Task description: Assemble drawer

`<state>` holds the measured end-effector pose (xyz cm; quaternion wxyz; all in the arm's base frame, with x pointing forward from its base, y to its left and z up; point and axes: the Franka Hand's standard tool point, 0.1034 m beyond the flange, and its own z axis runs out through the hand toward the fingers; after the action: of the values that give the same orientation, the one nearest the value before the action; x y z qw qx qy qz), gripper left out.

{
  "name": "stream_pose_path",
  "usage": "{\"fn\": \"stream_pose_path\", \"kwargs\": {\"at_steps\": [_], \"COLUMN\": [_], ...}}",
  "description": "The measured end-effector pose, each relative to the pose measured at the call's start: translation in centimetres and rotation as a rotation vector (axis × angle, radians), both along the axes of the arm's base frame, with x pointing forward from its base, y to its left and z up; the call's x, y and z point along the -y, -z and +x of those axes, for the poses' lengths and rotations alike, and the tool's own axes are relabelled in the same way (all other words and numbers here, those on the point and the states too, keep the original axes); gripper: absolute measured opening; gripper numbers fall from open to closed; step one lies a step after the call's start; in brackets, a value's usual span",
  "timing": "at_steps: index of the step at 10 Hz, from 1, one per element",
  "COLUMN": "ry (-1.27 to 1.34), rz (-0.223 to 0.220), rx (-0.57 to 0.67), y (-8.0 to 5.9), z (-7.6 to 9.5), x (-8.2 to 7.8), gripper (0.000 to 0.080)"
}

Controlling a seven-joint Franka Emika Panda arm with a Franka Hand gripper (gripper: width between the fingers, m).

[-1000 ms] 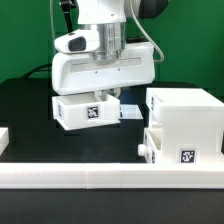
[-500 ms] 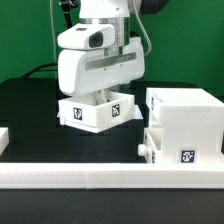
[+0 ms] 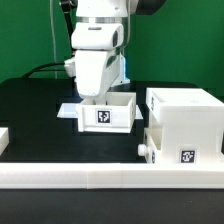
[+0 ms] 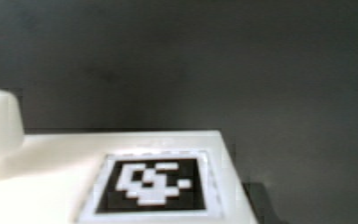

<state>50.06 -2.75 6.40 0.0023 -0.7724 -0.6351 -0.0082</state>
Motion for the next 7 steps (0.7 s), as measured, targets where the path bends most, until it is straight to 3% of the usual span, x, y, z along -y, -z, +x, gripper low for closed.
{"fn": "stream_pose_path", "kwargs": {"at_steps": [1,5,7], "ry": [-0.122,-0.142,-0.168], "rz": [-0.016,-0.019,-0.028], "rx": [0.004,0.002,0.01], "y": [0.1,0.2,0.1], "z": [0.4,0.5,1.7], "x": [0.1,0.1,-0.2], "gripper": [0.0041,0.0041,0.0041]}}
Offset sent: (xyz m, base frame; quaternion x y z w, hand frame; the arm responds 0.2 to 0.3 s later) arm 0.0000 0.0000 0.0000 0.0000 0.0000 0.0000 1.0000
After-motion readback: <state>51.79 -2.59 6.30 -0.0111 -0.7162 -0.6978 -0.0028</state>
